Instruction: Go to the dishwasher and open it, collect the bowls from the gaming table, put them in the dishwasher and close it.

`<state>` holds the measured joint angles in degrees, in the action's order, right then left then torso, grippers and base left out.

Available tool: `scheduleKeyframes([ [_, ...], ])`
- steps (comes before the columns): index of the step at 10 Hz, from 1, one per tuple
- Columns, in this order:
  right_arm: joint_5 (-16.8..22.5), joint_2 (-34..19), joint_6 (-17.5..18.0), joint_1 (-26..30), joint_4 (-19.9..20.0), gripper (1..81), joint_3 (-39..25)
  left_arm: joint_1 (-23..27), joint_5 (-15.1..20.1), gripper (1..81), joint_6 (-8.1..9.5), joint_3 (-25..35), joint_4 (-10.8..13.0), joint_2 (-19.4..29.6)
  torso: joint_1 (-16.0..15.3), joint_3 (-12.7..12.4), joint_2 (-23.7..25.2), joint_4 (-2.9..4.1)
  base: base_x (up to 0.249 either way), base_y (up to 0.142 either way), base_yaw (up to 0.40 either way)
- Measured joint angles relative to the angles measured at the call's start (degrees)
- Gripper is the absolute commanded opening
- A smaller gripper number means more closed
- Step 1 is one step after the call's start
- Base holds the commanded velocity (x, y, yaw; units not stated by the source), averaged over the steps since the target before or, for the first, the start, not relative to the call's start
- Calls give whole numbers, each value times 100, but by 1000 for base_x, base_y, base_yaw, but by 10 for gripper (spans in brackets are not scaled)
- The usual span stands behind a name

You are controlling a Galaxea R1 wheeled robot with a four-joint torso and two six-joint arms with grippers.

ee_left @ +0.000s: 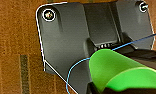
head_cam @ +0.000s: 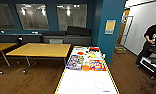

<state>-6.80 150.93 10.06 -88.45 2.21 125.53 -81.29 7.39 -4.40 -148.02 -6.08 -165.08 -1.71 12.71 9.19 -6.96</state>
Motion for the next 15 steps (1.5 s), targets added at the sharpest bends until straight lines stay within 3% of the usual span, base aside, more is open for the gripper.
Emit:
scheduleKeyframes([
  [7,154,67,0,37,-250,10,1056,-372,-317,10,-2,-236,9,-62,9,0,0,0,-80,0,0],
  [15,193,483,-2,37,-416,10,1226,-336,-382,10,-37,-430,9,-176,9,0,0,0,-80,0,0],
])
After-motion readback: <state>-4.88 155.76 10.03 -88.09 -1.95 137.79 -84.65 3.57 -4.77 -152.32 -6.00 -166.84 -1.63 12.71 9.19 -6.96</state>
